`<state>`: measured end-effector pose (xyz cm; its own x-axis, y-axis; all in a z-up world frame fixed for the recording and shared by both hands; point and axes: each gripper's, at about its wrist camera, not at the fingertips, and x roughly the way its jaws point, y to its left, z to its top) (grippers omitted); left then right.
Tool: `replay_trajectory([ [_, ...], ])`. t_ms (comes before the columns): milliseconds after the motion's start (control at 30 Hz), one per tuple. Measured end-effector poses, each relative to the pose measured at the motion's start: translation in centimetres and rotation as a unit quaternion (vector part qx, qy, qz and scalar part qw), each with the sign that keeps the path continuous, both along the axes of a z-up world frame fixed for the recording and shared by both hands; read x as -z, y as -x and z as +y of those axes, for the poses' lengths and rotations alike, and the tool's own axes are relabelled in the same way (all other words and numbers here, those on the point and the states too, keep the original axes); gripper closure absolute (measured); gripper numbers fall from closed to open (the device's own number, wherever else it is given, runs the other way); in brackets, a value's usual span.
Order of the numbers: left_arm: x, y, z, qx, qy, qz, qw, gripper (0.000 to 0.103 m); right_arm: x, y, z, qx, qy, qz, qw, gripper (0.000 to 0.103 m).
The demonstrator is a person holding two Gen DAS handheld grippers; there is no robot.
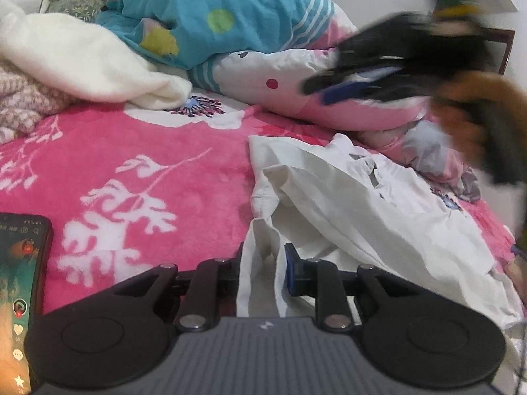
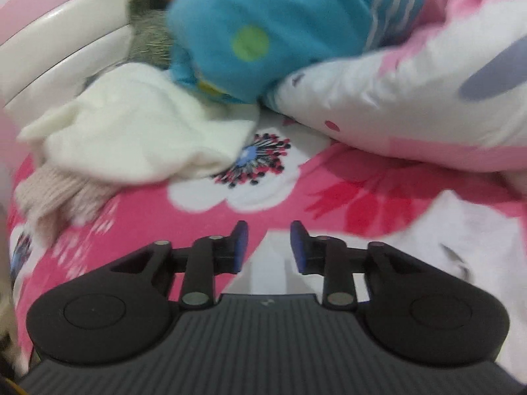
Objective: Fold clothes
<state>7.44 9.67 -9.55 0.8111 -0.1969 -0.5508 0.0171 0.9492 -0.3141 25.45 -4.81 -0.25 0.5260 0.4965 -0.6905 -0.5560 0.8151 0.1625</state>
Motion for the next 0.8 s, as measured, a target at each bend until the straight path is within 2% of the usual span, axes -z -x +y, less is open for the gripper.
replay_trajectory([
  [100, 0.0, 0.0, 0.3, -0.003, 0.010, 0.000, 0.9999, 0.078, -0.1, 5.7, -0.4, -0.041, 0.055, -0.004, 0.998, 0.060],
  [200, 0.0, 0.1, 0.6, -0.005, 0.024, -0.003, 0.9997, 0.076, 1.9, 11.4, 0.4, -0.082, 0.144, -0.017, 0.986, 0.060],
  [267, -0.4, 0.5, 0.8, -0.010, 0.025, -0.013, 0.9996, 0.068, 2.7, 14.7, 0.2, -0.090, 0.170, -0.033, 0.981, 0.060],
  [333, -1.1, 1.2, 0.8, -0.020, 0.011, -0.036, 0.9991, 0.059, 3.0, 17.2, -0.4, -0.080, 0.185, -0.053, 0.978, 0.060],
  [433, -2.8, 2.1, 0.2, -0.035, -0.033, -0.075, 0.9960, 0.058, 2.5, 20.0, -2.2, -0.051, 0.181, -0.076, 0.979, 0.060],
  [500, -3.8, 1.9, -0.2, -0.031, -0.034, -0.076, 0.9960, 0.058, 1.7, 20.8, -3.6, -0.027, 0.165, -0.085, 0.982, 0.060],
  [533, -4.2, 1.6, -0.2, -0.029, -0.020, -0.070, 0.9969, 0.058, 1.3, 20.9, -4.2, -0.018, 0.155, -0.090, 0.984, 0.060],
  [633, -4.5, 0.2, 0.4, -0.008, 0.073, -0.028, 0.9969, 0.058, 0.1, 20.7, -5.7, 0.006, 0.125, -0.102, 0.987, 0.060],
  [700, -3.7, -1.3, 1.0, -0.016, 0.127, 0.009, 0.9917, 0.058, -0.5, 19.9, -6.7, 0.015, 0.099, -0.105, 0.989, 0.060],
  [800, -2.4, -3.3, 2.2, -0.057, 0.168, 0.054, 0.9827, 0.059, -0.5, 17.6, -7.6, 0.014, 0.065, -0.106, 0.992, 0.060],
])
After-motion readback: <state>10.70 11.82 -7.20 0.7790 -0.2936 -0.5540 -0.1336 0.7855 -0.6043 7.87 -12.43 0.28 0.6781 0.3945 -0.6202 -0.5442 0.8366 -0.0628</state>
